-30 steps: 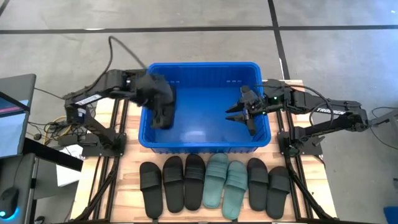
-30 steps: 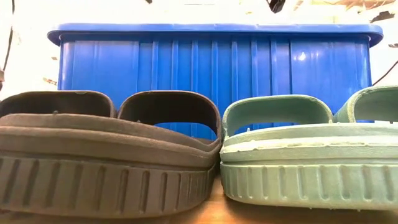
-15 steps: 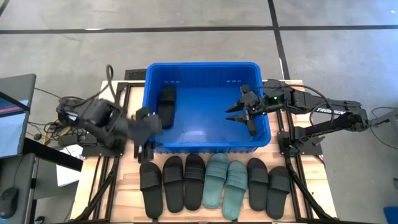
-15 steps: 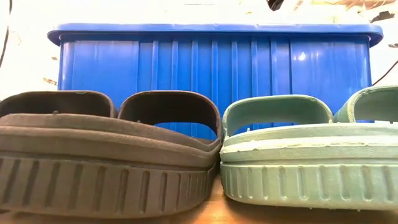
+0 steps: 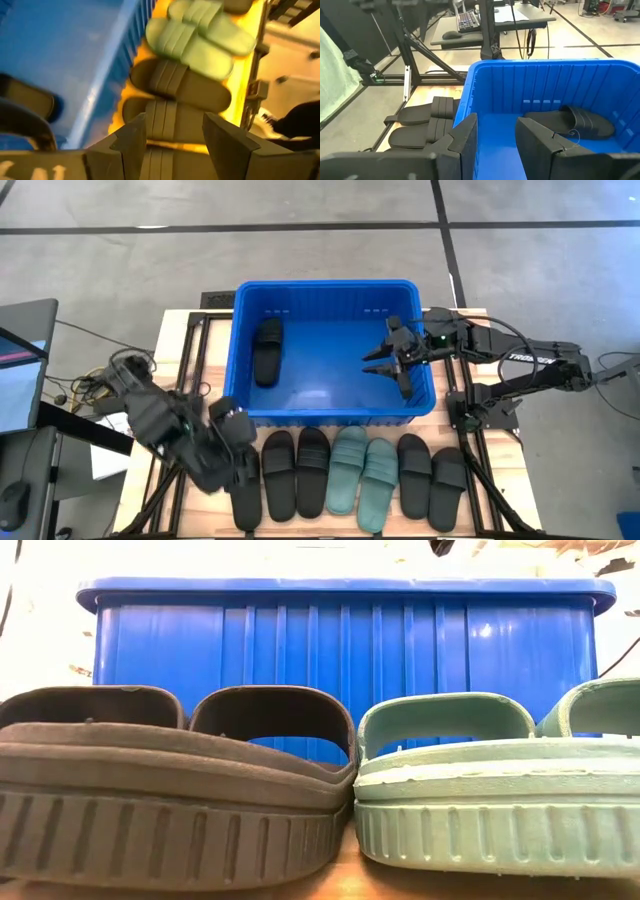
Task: Pick and place slides into bin
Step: Put the black slide into the blue bin
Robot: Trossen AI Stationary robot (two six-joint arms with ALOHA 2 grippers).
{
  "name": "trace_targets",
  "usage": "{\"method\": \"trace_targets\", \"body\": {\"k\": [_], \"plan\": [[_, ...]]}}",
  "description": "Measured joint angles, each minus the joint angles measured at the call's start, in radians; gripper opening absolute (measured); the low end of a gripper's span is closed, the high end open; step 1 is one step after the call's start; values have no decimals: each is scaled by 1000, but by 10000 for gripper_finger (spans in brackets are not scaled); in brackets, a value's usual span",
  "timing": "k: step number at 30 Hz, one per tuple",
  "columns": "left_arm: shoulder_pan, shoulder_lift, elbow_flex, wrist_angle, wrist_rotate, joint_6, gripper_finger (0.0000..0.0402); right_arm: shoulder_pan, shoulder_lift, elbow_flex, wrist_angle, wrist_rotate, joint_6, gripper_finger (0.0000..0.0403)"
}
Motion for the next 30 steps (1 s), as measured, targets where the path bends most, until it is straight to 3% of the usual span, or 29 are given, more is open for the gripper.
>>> {"method": "trace_targets", "body": {"k": [19,30], "plan": [[-182,313,0,-41,69,-209,181,6,0,0,-1,-53,-1,120],[-260,465,0,-41,68,-227,180,6,0,0,-1,-53,-8,120]]}}
